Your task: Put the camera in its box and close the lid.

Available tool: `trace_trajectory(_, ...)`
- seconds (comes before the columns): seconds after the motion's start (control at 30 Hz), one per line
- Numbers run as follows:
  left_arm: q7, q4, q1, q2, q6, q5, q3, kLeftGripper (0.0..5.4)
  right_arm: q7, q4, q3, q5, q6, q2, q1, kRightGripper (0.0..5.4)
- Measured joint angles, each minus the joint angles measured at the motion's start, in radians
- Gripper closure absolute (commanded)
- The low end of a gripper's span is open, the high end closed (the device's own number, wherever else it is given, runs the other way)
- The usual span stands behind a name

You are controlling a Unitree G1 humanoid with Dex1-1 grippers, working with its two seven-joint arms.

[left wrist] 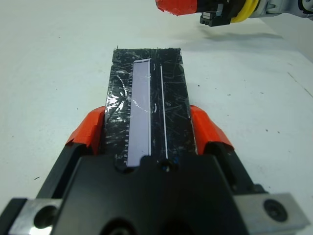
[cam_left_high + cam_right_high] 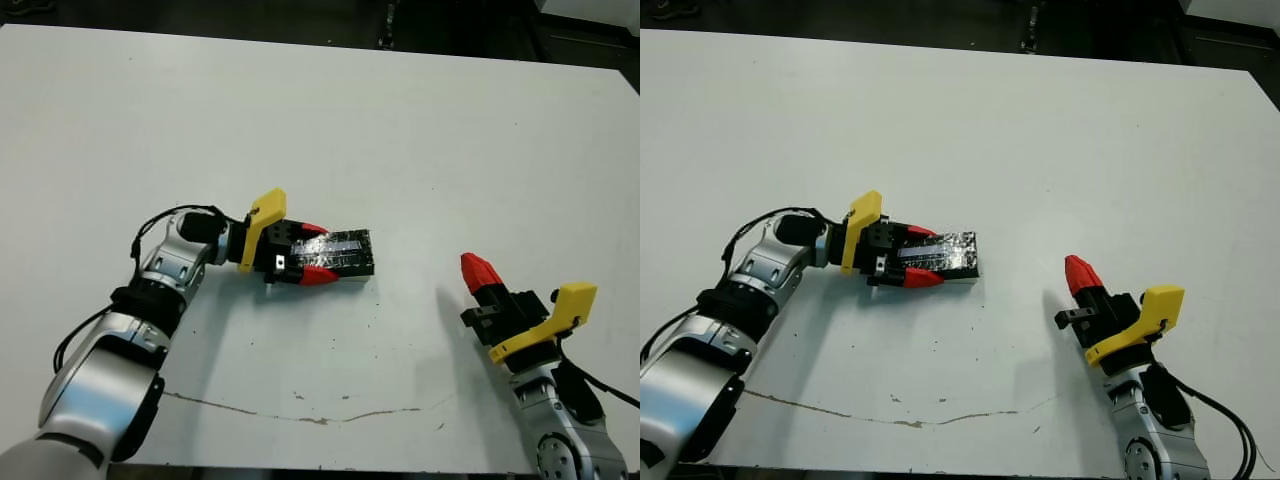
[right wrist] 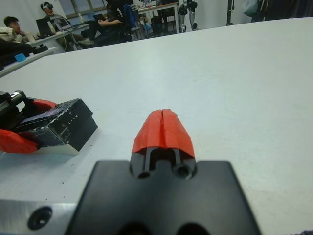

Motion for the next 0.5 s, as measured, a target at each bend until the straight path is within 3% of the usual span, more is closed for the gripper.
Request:
trace_trajectory(0.2, 0.009, 0.052, -0.037, -0.014, -0.009, 0.050, -0.019, 2.24, 0.000, 0.000, 0.000, 0.002, 0.000, 0.000, 0.000, 5.40)
trace_trajectory(0.3, 0.052, -0.004, -0.039, -0.010, 0.006, 0.112, -0.058, 2.24, 0.000, 0.000, 0.000, 0.002, 0.000, 0.000, 0.001, 5.40)
trace_trajectory(0.5, 0.084, -0.108, -0.037, 0.001, 0.103, 0.147, -0.102, 2.24, 0.001, 0.000, 0.000, 0.003, 0.000, 0.000, 0.002, 5.40)
